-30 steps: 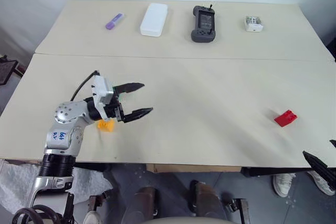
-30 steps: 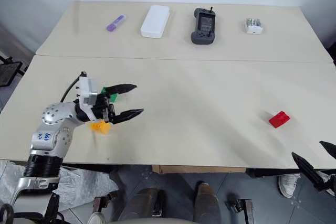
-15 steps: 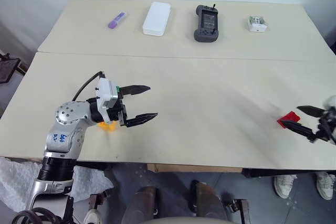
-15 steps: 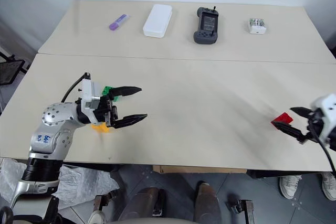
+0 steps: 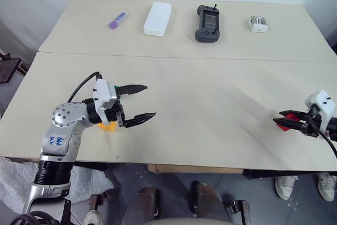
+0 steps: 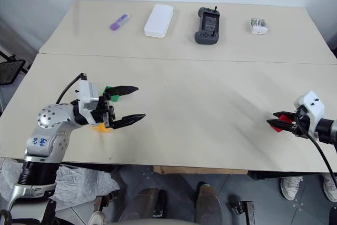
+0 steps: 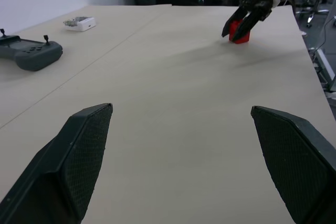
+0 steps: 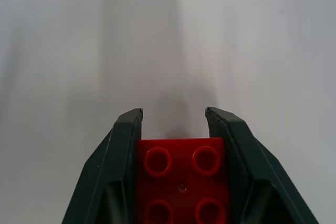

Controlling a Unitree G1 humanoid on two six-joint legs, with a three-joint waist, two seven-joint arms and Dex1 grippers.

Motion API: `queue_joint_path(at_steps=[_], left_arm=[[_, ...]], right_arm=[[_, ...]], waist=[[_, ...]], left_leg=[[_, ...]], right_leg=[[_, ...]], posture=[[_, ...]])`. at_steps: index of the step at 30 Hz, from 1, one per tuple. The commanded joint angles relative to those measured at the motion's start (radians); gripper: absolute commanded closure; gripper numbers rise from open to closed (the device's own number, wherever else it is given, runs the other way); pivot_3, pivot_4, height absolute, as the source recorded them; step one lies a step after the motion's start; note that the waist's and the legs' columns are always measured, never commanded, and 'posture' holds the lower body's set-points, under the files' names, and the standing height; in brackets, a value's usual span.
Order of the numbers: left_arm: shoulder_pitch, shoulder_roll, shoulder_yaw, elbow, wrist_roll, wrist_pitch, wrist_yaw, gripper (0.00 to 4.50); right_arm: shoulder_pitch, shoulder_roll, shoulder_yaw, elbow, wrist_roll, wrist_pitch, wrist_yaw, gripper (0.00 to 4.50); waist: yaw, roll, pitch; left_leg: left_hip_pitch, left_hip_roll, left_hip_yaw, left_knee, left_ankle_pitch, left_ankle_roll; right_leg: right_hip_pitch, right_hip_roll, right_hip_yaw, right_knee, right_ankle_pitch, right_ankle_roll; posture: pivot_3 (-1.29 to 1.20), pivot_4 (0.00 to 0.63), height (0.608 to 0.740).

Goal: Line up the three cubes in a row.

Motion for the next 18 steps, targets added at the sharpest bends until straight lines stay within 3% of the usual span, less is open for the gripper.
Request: queue_joint_path(at_steps=[1, 6, 9, 12, 18], left_arm=[[-0.006, 0.017, 0.034, -0.016, -0.002, -0.025, -0.003, 0.00], [0.030, 0.057, 0.078, -0.008, -0.015, -0.044, -0.026, 0.00], [0.070, 0.079, 0.090, -0.007, -0.037, -0.028, -0.065, 0.00], [0.138, 0.091, 0.100, -0.001, -0.035, -0.042, -0.097, 0.00], [0.160, 0.095, 0.117, 0.008, -0.031, -0.057, -0.101, 0.00]], right_arm=[[-0.065, 0.008, -0.010, -0.090, 0.037, -0.003, 0.031, 2.96], [-0.250, 0.078, 0.181, -0.265, 0.013, 0.087, 0.120, 2.96], [-0.368, 0.141, 0.304, -0.254, -0.052, 0.054, 0.171, 2.96], [-0.489, 0.229, 0.427, -0.139, -0.154, -0.103, 0.229, 2.96], [-0.654, 0.358, 0.509, 0.249, -0.264, -0.382, 0.305, 2.96]], waist=[[-0.002, 0.000, 0.000], [-0.024, 0.000, 0.000], [-0.027, 0.000, 0.000], [-0.027, 0.000, 0.000], [-0.021, -0.001, 0.001]], left_leg=[[0.000, 0.000, 0.000, 0.000, 0.000, 0.000], [0.000, 0.002, 0.000, 0.000, 0.000, -0.002], [0.000, 0.003, 0.000, 0.000, 0.000, -0.003], [-0.001, 0.002, 0.000, 0.000, -0.001, -0.003], [-0.003, -0.002, -0.005, 0.001, -0.001, -0.001]], right_leg=[[0.000, 0.000, 0.000, 0.000, 0.000, 0.000], [0.000, 0.002, 0.000, 0.000, 0.000, 0.000], [-0.002, 0.002, -0.001, 0.000, 0.000, 0.000], [-0.002, 0.002, -0.001, 0.000, 0.000, 0.000], [-0.002, -0.002, -0.003, 0.001, 0.000, -0.001]], posture=[[0.00, 0.150, 0.740], [0.00, 0.150, 0.740], [0.00, 0.150, 0.740], [0.00, 0.150, 0.740], [0.00, 0.150, 0.740]])
